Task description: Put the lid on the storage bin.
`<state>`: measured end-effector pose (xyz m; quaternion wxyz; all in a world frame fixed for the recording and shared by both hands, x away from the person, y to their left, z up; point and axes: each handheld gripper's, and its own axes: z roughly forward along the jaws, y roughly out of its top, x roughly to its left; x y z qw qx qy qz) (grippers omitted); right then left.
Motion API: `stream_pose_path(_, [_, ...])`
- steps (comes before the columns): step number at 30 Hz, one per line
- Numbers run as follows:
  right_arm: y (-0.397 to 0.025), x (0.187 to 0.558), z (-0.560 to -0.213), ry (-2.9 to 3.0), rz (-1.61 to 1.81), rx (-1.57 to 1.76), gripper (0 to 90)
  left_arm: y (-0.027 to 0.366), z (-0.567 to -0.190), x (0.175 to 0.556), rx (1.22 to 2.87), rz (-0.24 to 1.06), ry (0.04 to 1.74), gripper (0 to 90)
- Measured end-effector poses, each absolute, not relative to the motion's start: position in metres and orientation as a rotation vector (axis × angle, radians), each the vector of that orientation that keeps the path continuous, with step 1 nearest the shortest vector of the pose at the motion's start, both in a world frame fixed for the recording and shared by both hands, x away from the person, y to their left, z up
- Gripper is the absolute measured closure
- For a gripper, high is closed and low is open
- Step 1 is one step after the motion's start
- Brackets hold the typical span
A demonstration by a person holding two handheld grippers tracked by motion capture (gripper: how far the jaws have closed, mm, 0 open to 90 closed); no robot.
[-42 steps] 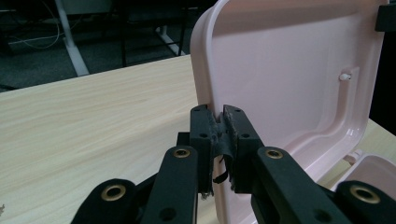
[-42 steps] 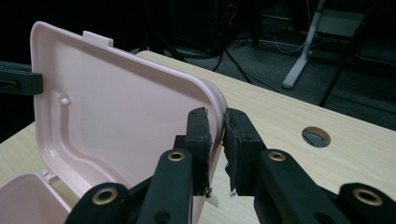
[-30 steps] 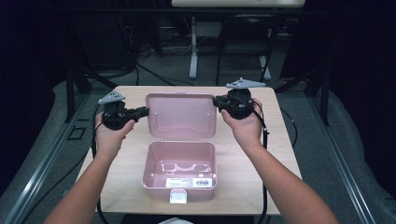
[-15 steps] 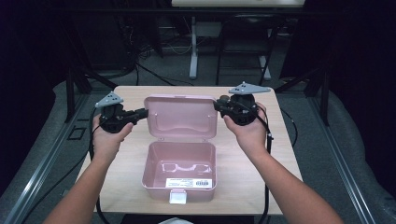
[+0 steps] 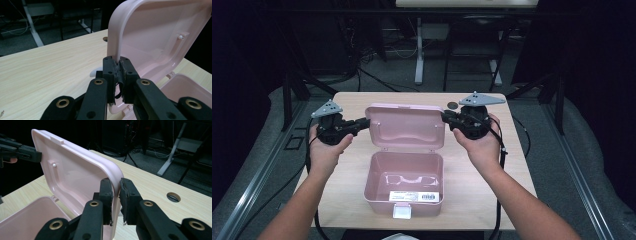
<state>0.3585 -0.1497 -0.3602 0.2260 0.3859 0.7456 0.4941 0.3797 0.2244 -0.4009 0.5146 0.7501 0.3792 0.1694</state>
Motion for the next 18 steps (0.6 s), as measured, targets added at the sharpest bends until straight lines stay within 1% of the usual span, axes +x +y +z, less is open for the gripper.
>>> stream_pose_path(18, [-0.151,0.341,-0.359,2.071,1.388,1.027,78.3,0.226,-0.398,0.366,1.813,0.421,0.89,83.8])
